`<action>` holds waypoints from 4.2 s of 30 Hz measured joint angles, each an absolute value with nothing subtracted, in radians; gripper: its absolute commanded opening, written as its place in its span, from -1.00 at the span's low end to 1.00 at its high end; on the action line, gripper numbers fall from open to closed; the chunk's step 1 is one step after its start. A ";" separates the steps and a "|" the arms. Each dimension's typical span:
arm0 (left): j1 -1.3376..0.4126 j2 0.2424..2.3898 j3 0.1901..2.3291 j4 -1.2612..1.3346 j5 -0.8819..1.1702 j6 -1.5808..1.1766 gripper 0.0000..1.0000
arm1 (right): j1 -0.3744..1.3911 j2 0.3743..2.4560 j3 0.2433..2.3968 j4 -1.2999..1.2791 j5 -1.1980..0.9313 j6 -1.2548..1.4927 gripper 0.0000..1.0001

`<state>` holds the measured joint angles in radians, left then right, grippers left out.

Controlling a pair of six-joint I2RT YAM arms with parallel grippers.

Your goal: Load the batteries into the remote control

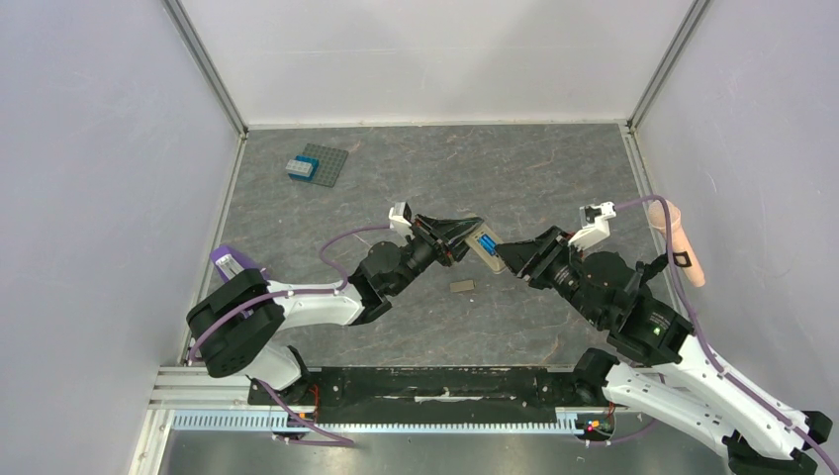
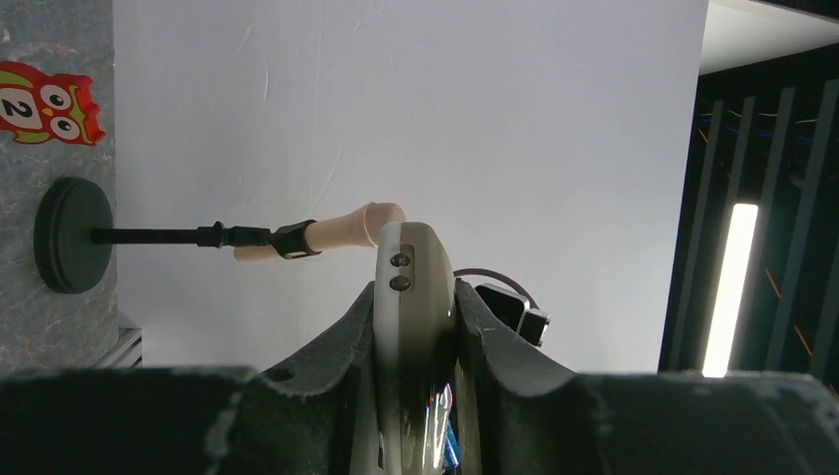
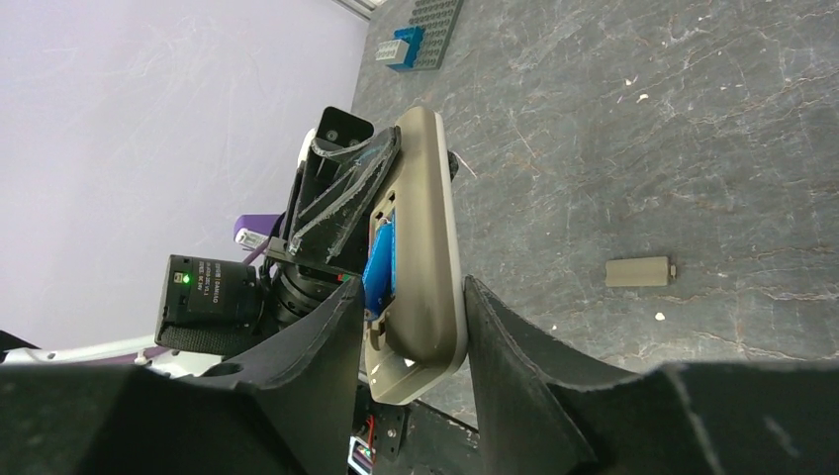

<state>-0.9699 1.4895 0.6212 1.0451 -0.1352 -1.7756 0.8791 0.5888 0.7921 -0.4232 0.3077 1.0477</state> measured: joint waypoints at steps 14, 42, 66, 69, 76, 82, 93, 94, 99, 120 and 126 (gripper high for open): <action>-0.978 1.465 0.620 1.034 -0.134 -1.771 -0.96 | 0.887 0.603 0.804 -0.467 0.266 1.048 0.37; -0.978 1.452 0.620 1.048 -0.132 -1.771 -0.96 | 0.887 0.533 0.822 -0.484 0.297 1.077 0.27; -0.978 1.446 0.620 1.031 -0.129 -1.740 -0.96 | 0.887 0.552 0.807 -0.465 0.286 1.090 0.07; -0.978 1.430 0.624 1.008 -0.130 -1.704 -0.96 | 0.887 0.556 0.804 -0.464 0.285 1.093 0.01; -0.978 1.412 0.628 0.960 -0.140 -1.679 -0.96 | 0.886 0.571 0.801 -0.456 0.270 1.097 -0.11; -0.978 1.412 0.628 0.949 -0.156 -1.676 -0.96 | 0.886 0.587 0.799 -0.458 0.268 1.097 -0.24; -0.974 1.411 0.628 0.940 -0.176 -1.639 -0.96 | 0.885 0.612 0.799 -0.458 0.258 1.105 -0.48; -0.973 1.408 0.630 0.936 -0.175 -1.623 -0.96 | 0.885 0.614 0.799 -0.460 0.254 1.108 -0.48; -0.967 1.366 0.680 0.854 -0.150 -1.492 -0.96 | 0.884 0.614 0.801 -0.456 0.236 1.127 -0.43; -0.952 1.264 0.792 0.606 0.009 -0.973 -0.96 | 0.886 0.734 0.870 -0.553 0.186 1.093 0.24; -0.965 1.257 0.792 0.512 0.011 -0.915 -0.96 | 0.889 0.761 0.870 -0.609 0.182 1.069 0.35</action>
